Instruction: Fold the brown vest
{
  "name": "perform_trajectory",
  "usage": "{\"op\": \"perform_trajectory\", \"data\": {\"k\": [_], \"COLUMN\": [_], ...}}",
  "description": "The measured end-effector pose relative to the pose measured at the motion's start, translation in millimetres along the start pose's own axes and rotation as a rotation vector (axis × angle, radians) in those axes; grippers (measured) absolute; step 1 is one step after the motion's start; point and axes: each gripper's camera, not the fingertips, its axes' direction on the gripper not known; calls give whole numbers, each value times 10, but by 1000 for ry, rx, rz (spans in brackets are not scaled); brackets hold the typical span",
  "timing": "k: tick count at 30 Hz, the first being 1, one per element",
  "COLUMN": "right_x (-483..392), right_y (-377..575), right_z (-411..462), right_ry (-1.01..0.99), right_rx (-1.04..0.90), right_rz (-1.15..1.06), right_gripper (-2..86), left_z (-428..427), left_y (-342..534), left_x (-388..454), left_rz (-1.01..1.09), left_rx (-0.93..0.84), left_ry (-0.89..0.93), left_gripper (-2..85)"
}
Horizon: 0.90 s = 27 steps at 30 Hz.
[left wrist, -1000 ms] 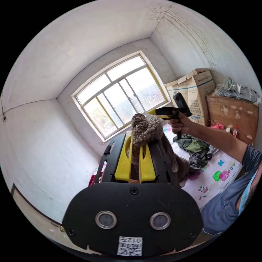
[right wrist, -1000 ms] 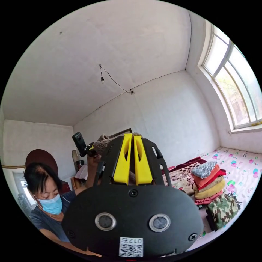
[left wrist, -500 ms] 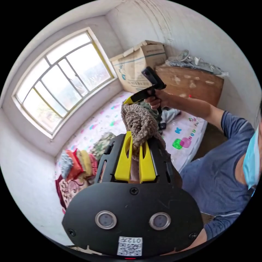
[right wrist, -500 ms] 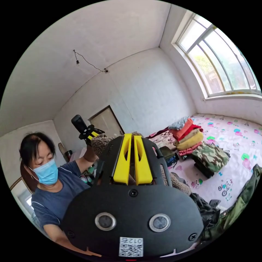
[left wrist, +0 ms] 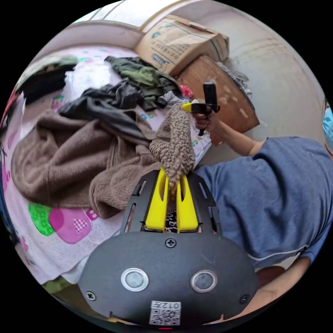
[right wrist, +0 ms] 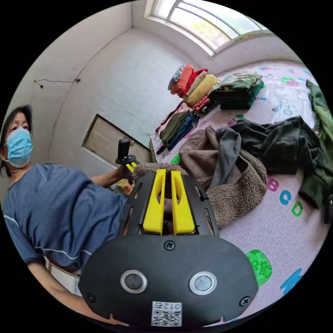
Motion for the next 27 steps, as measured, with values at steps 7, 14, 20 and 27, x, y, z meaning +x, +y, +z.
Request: {"op": "perform_trajectory", "data": {"k": [7,14,20,27], "right_x": [111,-191,-440,-916], "right_y": [-891,-1920,-2295,-2480], "right_z": [190,2231,3181,2713], "right_ry": [308,591,660,893], "right_rx": [25,-302,-354,-267], "right_rz": [113,-8,22,11], "right_gripper": [53,138,64,6], "left_z": [488,774,879,911], "left_y": [362,205,376,608], "left_x": [-1002,-1673,-2100,-2332], "left_rz": [-107,-100,-115,-93], "left_rx": [-213,-297,-310,-307], "left_ry": [13,80,70,18], "left_gripper": [13,10,10,17]}}
